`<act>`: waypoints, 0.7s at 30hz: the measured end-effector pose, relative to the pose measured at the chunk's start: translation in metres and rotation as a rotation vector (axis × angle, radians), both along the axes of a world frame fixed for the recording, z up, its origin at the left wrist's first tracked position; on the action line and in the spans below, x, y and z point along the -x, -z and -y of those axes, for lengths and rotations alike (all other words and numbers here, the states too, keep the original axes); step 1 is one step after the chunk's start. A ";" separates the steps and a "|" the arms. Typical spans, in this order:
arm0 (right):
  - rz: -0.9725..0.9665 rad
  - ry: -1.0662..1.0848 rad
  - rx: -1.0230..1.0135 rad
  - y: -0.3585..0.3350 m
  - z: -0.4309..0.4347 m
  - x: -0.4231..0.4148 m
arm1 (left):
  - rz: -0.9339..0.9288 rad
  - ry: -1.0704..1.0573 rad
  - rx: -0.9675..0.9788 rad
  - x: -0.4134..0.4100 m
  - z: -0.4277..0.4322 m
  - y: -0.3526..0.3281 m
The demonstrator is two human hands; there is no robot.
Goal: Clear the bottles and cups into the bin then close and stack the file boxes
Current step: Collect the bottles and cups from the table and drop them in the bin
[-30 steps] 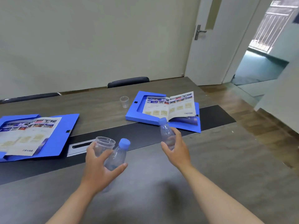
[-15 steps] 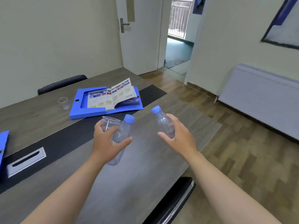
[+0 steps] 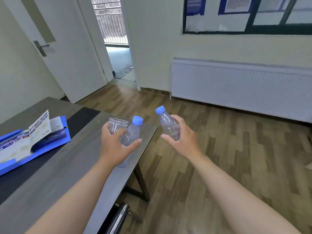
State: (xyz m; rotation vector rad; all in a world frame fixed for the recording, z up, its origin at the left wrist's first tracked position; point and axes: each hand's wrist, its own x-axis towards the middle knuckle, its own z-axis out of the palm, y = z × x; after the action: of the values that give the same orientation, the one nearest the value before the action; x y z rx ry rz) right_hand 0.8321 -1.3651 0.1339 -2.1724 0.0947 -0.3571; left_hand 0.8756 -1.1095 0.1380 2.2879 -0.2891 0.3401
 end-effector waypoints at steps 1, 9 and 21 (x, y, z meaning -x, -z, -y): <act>0.000 0.016 -0.008 -0.002 0.025 -0.004 | 0.003 0.014 0.003 -0.009 0.027 -0.004; -0.009 0.035 -0.012 -0.016 0.131 -0.060 | 0.017 0.004 -0.003 -0.068 0.131 -0.017; -0.013 -0.170 -0.057 -0.009 0.149 -0.283 | 0.047 -0.189 0.017 -0.259 0.146 0.003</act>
State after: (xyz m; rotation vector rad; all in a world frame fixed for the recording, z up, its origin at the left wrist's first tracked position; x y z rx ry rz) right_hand 1.1152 -1.5144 0.1427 -2.1087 -0.0711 -0.2406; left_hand 1.1342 -1.2551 0.1353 2.2979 -0.0930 0.4909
